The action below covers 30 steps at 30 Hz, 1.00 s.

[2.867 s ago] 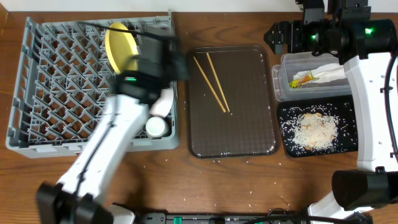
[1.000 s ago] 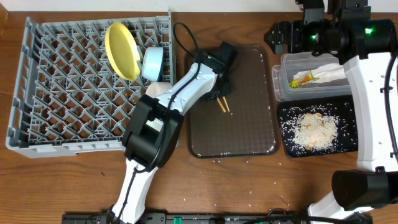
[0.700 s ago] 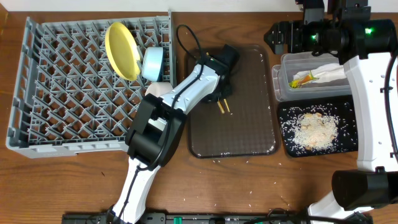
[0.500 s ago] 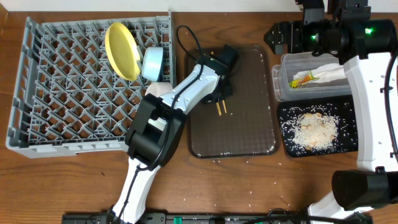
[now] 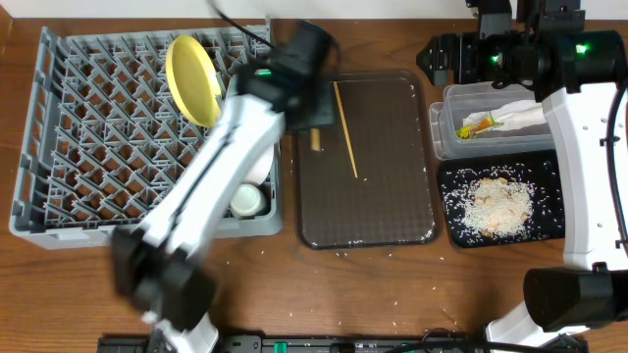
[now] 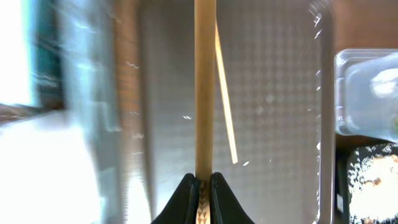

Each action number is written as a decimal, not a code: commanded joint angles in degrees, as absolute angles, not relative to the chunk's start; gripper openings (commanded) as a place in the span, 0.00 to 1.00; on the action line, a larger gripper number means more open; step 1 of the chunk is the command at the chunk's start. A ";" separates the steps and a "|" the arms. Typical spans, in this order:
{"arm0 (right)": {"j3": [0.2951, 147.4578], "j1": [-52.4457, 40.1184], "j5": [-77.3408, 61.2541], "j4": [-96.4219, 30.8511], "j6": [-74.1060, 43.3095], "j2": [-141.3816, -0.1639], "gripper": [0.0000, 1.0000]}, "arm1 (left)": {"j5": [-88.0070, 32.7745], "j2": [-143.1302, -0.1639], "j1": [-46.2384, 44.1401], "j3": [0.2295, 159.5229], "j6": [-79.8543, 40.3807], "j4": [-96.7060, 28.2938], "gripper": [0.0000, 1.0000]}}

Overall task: Sort waste into correct bins and load items into the dishwasher
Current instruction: 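Carry the chopstick to the rack and drop it in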

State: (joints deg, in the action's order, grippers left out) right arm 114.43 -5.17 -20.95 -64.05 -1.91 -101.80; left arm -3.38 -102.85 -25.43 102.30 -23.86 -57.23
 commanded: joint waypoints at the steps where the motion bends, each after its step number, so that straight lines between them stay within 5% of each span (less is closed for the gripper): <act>1: 115.04 -5.65 -20.80 -64.10 -2.09 -101.69 0.99 | 5.54 -98.28 -21.93 102.37 -14.92 -63.88 0.07; 8: 115.04 -5.65 -20.80 -64.10 -2.09 -101.69 0.99 | 11.84 -97.43 -14.61 100.44 -11.90 -74.72 0.07; 18: 115.04 -5.65 -20.80 -64.10 -2.09 -101.69 0.99 | 12.01 -98.43 -8.91 84.31 -7.53 -68.23 0.08; 21: 115.04 -5.65 -20.80 -64.10 -2.09 -101.69 0.99 | 11.99 -98.43 -8.91 81.65 -7.57 -66.59 0.29; 24: 115.04 -5.65 -20.80 -64.10 -2.09 -101.69 0.99 | 11.99 -98.43 -8.91 81.03 -7.75 -66.59 0.39; 30: 115.04 -5.65 -20.80 -64.10 -2.09 -101.69 0.99 | 10.92 -98.35 -8.91 83.55 -7.73 -66.94 0.43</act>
